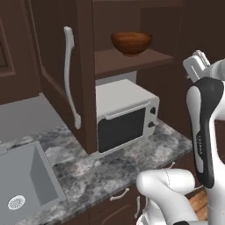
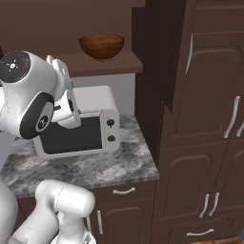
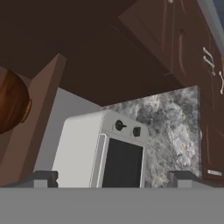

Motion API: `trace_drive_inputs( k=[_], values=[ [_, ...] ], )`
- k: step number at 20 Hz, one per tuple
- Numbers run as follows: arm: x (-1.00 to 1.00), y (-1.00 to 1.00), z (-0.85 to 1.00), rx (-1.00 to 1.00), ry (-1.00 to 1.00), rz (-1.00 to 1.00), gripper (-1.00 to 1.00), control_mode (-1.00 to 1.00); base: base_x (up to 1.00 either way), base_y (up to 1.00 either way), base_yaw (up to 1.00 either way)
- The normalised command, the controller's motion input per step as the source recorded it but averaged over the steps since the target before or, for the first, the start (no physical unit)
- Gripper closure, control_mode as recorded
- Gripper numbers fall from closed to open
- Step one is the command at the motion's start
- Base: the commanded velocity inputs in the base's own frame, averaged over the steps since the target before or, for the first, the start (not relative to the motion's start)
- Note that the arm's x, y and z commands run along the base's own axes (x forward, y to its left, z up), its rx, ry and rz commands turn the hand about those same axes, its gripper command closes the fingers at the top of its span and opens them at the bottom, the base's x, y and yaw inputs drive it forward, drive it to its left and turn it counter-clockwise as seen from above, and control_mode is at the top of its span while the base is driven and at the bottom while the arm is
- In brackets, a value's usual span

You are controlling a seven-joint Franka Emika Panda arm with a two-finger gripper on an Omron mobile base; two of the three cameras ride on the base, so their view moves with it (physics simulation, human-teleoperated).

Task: Move the bowls from the cabinet to the plates on the dining table.

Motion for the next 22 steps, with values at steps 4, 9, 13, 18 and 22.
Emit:
trace_drive_inputs(
  k=[4, 9, 13, 18, 22],
  values=[
    [0.0, 0.0, 0.0, 0.0, 0.0, 0.0, -1.0, 1.0, 0.54, 0.23, 0.2],
    [0.0, 0.0, 0.0, 0.0, 0.0, 0.0, -1.0, 1.0, 0.32, 0.0, 0.4],
    [0.0, 0.0, 0.0, 0.0, 0.0, 0.0, -1.0, 1.0, 0.5, -0.05, 0.37],
    [0.0, 0.0, 0.0, 0.0, 0.0, 0.0, -1.0, 1.0, 0.86, 0.0, 0.24],
    [0.0, 0.0, 0.0, 0.0, 0.0, 0.0, -1.0, 1.0, 1.0, -0.05, 0.21]
  ],
)
